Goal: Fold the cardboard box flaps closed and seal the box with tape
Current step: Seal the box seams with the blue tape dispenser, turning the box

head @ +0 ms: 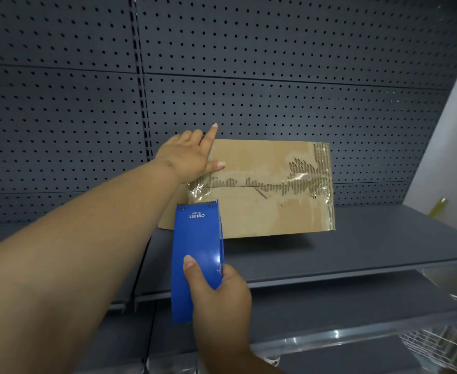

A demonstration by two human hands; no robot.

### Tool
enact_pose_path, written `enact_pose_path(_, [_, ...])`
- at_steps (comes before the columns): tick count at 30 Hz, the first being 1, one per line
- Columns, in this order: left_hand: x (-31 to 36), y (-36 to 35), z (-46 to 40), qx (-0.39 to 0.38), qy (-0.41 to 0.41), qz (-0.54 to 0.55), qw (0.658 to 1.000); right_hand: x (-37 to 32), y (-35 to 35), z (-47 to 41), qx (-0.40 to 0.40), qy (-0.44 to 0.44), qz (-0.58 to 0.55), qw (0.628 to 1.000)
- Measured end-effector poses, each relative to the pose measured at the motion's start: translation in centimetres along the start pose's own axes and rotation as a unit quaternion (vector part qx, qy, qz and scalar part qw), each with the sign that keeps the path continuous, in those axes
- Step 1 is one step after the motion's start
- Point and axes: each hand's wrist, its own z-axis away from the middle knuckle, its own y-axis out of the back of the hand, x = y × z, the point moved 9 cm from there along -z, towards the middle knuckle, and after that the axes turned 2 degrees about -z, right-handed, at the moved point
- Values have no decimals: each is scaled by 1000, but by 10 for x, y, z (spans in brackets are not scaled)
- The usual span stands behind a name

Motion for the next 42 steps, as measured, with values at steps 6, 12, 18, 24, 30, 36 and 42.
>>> enact_pose_path(6, [2,3,0,-21,24,-17,999,-9,6,4,-11,3,-35,999])
enact_pose_path(12, [-12,-7,-8,-37,33,-18,999,-5,7,-14,-2,-8,-19,1000])
enact_pose_path(18, [-18,-9,-14,-34,43,31,998,-6,1,-22,4,0,12,1000])
enact_pose_path(24, [-25,-19,-15,-57,64,184,979,-1,-4,-24,2,-8,10,1000])
enact_pose_path(30, [-30,-12,-10,-75,40,267,960,0,-6,-23,-4,-9,22,1000])
enact_pose_path(36, [-44,-11,-10,-59,76,344,934,3,-2,-22,-6,-22,38,999])
enact_pose_path(42, [-46,-11,-11,-13,109,408,906,5,-2,-21,-10,-43,28,999])
